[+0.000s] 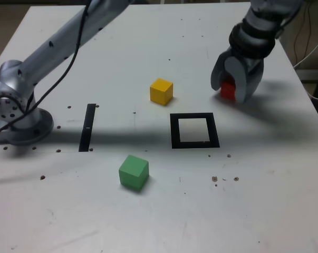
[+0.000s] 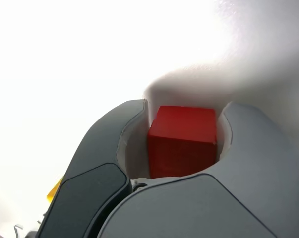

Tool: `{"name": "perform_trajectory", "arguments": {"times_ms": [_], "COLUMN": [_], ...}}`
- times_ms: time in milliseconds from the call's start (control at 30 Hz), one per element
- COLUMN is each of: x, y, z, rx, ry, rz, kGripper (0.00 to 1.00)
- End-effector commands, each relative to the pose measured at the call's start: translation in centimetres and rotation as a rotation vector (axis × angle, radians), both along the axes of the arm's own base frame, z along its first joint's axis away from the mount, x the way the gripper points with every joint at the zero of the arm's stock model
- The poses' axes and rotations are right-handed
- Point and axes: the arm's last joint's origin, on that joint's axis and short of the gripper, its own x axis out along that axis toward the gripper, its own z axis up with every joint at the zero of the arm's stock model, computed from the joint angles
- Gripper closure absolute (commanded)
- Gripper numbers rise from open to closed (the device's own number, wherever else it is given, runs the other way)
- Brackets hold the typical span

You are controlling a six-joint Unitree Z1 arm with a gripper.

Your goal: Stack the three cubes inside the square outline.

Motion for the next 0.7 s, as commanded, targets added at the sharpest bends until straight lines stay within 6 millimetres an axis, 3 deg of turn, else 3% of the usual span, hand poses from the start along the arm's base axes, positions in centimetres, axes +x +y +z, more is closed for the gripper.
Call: {"name": "perform_trajectory", "arguments": {"times_ms": [0,667], "x": [-0.8,-8.9], "y": [-0.2,-1.9], "z": [1.6,6.5], "rx": [-0.006,-0.034], "ry": [-0.012,-0.034], "rz": [0.025,0.428], "kGripper": [0.62,0.62]}}
